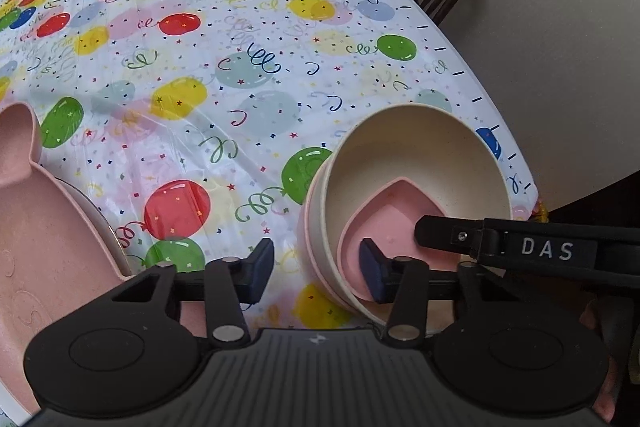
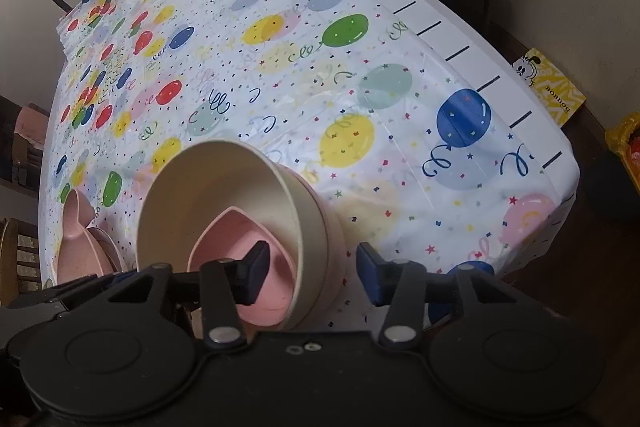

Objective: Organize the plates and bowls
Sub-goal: 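Move both grippers to the cream bowl rim, then close both grippers on the cream bowl rim and lift the nested bowls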

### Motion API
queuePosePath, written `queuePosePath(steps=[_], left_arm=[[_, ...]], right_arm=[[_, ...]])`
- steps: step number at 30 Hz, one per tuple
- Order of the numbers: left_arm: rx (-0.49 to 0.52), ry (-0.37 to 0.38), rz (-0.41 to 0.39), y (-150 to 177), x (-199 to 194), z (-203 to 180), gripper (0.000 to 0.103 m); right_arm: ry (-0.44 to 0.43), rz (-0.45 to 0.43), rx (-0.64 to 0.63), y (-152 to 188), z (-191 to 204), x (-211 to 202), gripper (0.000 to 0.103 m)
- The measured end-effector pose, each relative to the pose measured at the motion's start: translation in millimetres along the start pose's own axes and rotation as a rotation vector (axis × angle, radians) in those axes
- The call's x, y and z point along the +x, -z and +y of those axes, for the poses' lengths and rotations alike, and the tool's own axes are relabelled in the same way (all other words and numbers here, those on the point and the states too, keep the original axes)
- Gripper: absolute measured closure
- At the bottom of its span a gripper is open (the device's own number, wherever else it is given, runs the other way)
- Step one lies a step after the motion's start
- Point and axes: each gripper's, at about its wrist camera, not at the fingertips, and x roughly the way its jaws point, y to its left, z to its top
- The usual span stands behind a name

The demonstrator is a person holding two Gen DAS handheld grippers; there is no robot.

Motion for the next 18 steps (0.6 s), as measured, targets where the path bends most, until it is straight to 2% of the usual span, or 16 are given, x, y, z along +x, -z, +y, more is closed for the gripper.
queuePosePath(steps=[1, 6, 9, 18], left_arm=[[-0.002, 0.007, 0.000, -0.5, -0.3, -0.2, 0.067], [-0.002, 0.019, 0.003, -1.1, -0.8, -1.6, 0.075], [-0.003, 0.019, 0.003, -1.3, -0.4, -1.5, 0.075], [0.000, 0.022, 0.008, -1.3, -8.5, -0.4, 0.075]], right_arm=[[-0.002, 0.002, 0.002, 0.0, 0.2, 0.4, 0.067], [0.010, -0.003, -0.007, 1.5, 3.4, 0.1, 0.071], [0.024, -0.007, -0.008, 1.7, 3.2, 0.1, 0.076], [0.040, -0.012, -0.020, 4.7, 7.3, -2.7, 0.079]])
